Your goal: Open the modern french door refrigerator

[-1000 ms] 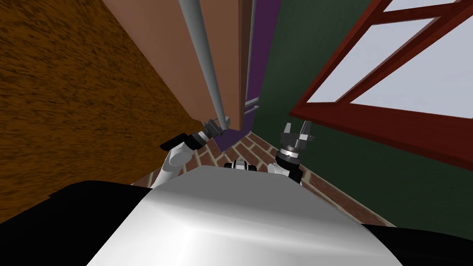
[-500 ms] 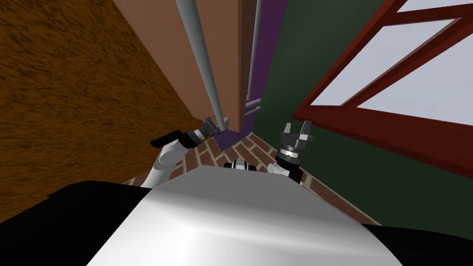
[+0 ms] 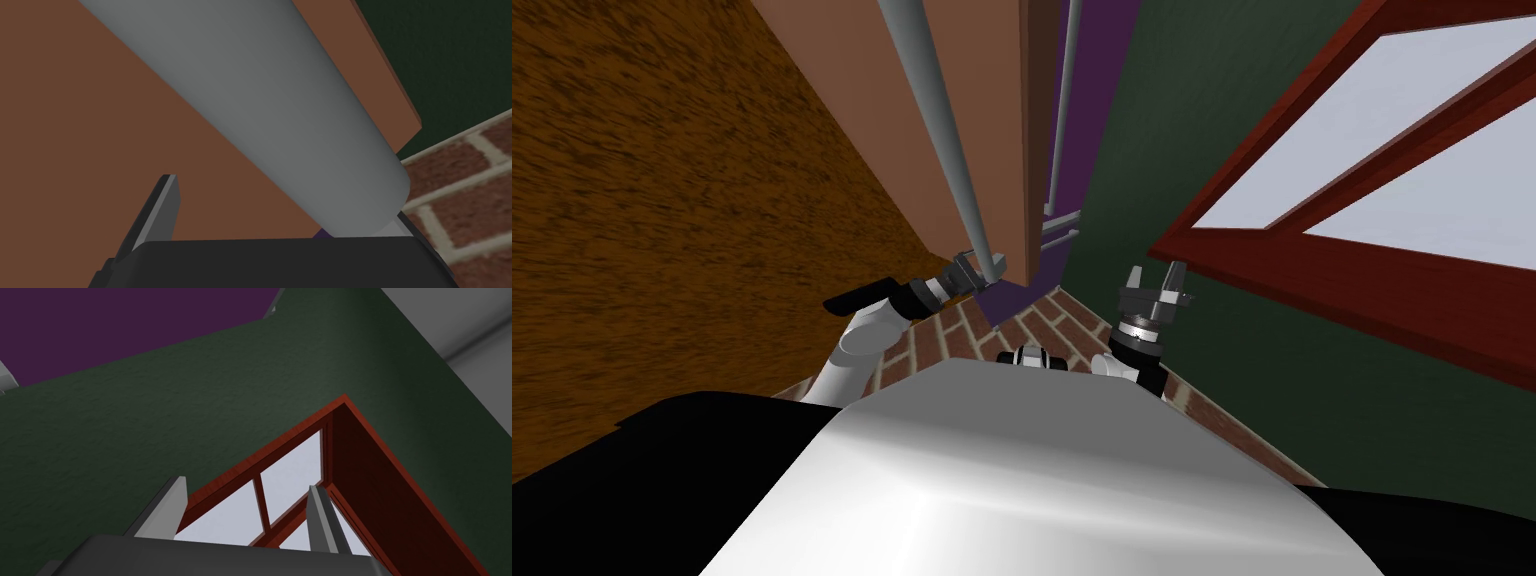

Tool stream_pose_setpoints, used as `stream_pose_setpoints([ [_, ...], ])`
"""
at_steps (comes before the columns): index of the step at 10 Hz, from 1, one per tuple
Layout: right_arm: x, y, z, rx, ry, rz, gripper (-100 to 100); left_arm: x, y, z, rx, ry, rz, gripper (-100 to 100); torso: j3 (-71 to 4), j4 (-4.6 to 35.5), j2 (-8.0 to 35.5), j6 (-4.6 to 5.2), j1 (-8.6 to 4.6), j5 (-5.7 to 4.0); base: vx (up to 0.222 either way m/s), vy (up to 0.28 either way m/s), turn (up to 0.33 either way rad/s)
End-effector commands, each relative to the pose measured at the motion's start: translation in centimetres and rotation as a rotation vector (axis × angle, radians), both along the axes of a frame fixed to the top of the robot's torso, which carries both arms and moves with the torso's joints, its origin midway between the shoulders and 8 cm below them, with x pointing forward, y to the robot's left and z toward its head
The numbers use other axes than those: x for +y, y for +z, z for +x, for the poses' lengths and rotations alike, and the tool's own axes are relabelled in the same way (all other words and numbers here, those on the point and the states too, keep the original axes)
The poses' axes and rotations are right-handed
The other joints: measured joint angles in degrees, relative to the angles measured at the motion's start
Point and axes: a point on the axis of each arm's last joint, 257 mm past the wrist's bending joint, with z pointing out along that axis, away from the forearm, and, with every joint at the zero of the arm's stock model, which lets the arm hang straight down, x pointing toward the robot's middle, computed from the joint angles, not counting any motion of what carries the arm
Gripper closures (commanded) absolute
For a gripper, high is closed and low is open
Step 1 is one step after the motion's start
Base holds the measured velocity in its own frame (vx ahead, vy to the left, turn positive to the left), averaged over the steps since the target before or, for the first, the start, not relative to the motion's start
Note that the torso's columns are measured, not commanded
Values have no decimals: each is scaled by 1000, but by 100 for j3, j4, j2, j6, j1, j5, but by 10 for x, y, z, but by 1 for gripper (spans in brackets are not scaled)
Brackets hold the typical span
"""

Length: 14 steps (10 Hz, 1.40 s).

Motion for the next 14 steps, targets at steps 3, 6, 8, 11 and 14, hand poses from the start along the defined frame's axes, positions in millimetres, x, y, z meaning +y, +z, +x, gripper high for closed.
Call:
stream_pose_setpoints([
  [3,0,0,0,0,0,0,0,-4,31,-3,-58,-5,-44,-100,-10,15,9,21,-17,-16,3,-5,3],
  [6,0,0,0,0,0,0,0,-4,31,-3,-58,-5,-44,-100,-10,14,12,17,-22,-15,-3,2,1],
  [8,0,0,0,0,0,0,0,-4,31,-3,-58,-5,-44,-100,-17,20,8,15,-11,-15,3,1,1],
  [11,0,0,0,0,0,0,0,2,23,-7,4,-25,4,-100,-5,-19,-6,9,-10,0,10,-34,90],
  [14,0,0,0,0,0,0,0,2,23,-7,4,-25,4,-100,-23,-12,-9,20,-27,-16,3,-5,4],
])
